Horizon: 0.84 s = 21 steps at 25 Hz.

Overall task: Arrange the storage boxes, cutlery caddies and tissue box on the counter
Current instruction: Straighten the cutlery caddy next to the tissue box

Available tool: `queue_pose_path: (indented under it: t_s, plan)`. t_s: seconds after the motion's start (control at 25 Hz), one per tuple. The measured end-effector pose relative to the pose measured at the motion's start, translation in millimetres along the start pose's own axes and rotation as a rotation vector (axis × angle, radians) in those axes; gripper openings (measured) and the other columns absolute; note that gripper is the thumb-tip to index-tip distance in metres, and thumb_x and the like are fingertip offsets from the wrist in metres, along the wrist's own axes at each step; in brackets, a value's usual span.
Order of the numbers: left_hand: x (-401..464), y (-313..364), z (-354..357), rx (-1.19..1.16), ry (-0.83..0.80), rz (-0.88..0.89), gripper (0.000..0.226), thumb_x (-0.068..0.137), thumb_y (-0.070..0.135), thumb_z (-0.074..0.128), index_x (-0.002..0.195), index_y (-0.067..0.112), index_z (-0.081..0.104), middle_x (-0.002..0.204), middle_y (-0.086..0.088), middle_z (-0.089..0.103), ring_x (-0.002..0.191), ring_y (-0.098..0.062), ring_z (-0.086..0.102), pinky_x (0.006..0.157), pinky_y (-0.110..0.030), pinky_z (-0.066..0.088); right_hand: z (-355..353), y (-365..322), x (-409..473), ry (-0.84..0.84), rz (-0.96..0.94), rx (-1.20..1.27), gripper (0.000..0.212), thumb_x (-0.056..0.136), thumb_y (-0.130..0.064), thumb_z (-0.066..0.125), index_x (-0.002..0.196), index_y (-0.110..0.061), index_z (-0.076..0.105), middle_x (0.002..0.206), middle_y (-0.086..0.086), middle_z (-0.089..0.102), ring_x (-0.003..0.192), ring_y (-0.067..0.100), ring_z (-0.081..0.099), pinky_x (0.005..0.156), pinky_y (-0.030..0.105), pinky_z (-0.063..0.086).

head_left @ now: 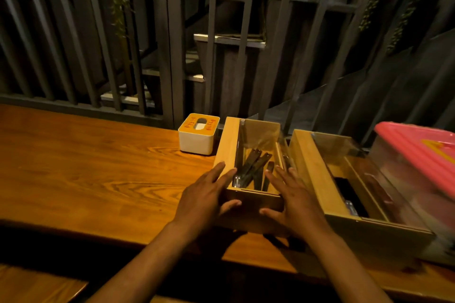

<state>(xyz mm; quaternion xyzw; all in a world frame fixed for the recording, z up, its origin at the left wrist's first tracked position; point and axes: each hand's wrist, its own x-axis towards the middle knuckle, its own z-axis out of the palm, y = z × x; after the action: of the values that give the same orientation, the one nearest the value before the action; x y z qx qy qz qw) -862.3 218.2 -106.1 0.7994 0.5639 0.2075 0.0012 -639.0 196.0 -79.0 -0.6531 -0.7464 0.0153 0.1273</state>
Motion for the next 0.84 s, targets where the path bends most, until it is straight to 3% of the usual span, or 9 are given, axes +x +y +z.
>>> queue_pose_path:
  t_s: [0.28, 0.84]
  plan:
    - [19, -18, -1, 0.017, 0.022, 0.012, 0.076, 0.084, 0.066, 0.052, 0.150, 0.045, 0.020, 0.163, 0.008, 0.015, 0.141, -0.018, 0.035, 0.090, -0.034, 0.051, 8, -8, 24, 0.027, 0.002, 0.035, 0.092, 0.078, -0.053, 0.069, 0.148, -0.045, 0.010, 0.162, -0.009, 0.002, 0.149, 0.020, -0.007, 0.118, 0.046, 0.015]
    - [55, -40, 6, 0.010, 0.025, 0.030, 0.075, 0.085, 0.066, 0.050, 0.150, 0.042, 0.021, 0.163, 0.007, 0.016, 0.139, -0.020, 0.038, 0.093, -0.034, 0.051, 16, -9, 65, 0.023, 0.038, 0.046, 0.094, 0.076, -0.051, 0.072, 0.149, -0.042, 0.013, 0.163, -0.007, 0.005, 0.149, 0.021, -0.006, 0.118, 0.047, 0.016]
